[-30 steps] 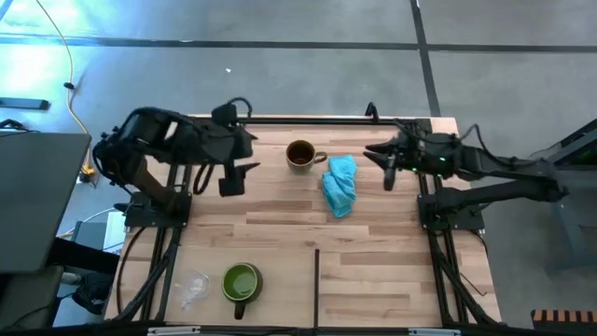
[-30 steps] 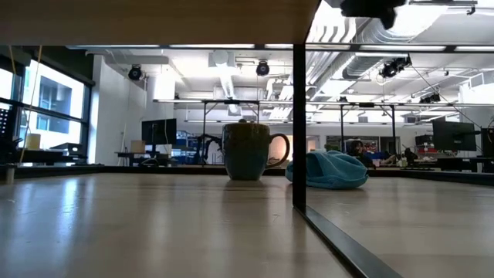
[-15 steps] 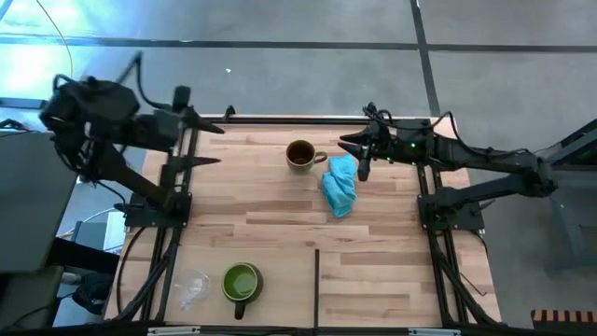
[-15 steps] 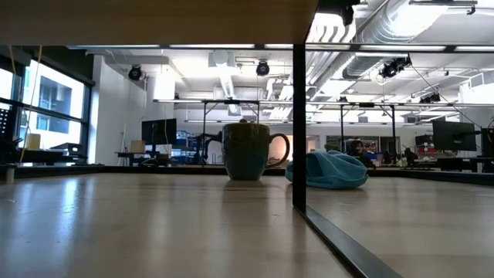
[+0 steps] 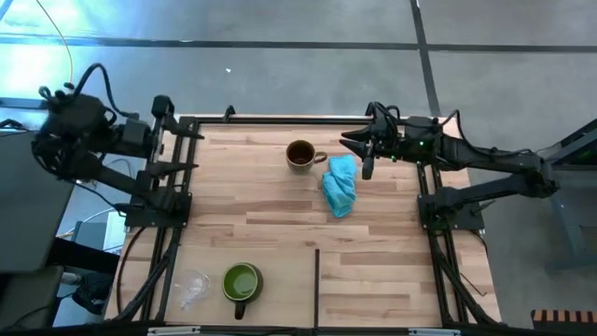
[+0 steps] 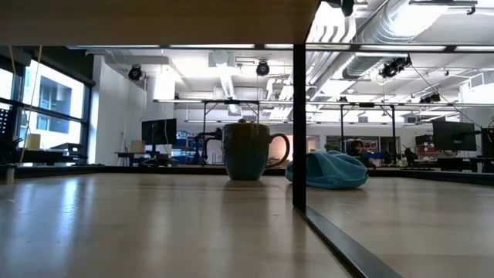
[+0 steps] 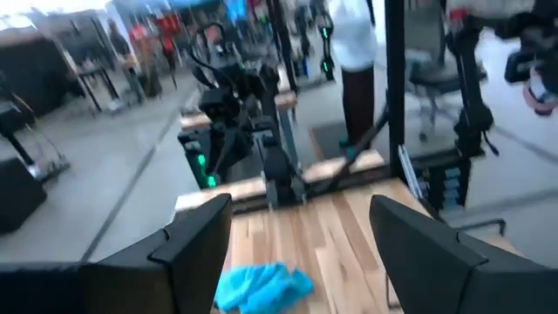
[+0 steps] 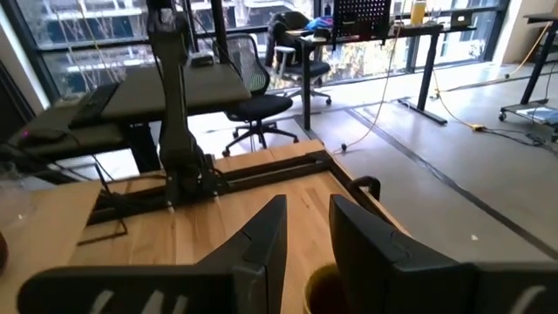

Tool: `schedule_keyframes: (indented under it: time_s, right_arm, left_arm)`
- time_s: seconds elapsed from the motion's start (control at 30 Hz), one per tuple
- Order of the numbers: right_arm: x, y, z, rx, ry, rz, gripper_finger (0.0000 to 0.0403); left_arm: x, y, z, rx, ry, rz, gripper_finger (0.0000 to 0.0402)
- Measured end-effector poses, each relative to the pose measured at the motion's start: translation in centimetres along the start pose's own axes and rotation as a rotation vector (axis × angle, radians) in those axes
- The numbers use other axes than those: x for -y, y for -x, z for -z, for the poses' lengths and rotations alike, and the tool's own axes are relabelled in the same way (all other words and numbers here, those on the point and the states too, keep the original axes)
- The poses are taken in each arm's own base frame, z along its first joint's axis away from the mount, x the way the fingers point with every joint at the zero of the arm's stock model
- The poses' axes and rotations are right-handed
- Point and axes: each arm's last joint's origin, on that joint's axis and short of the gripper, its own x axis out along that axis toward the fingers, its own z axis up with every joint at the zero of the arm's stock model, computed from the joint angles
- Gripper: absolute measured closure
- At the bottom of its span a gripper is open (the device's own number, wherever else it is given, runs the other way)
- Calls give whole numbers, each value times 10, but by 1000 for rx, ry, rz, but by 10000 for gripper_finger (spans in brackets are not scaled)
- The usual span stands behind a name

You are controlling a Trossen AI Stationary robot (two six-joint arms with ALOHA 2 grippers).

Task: Stack small to large cups/mugs on shelf
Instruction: Put the brown mug on the shelf

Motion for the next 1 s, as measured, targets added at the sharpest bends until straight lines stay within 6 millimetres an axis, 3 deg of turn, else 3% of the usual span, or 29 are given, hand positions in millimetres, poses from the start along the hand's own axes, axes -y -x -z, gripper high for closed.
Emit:
schedule_keyframes:
  time_s: [0.33,0.57,0.77,1.0]
  right_arm:
    - [-1,0,-4,36,-15,-19,322]
    - [2,-5,3,-16,-22,-7,322]
    - [16,-21,20,-156,-115,48,322]
    - [36,-55,39,-224,-165,10,322]
  left_arm:
    - [12,9,73,225,39,-100,140]
    - [20,4,113,259,52,-148,140]
    - [25,-6,134,266,91,-169,140]
    - [29,-16,148,230,136,-155,140]
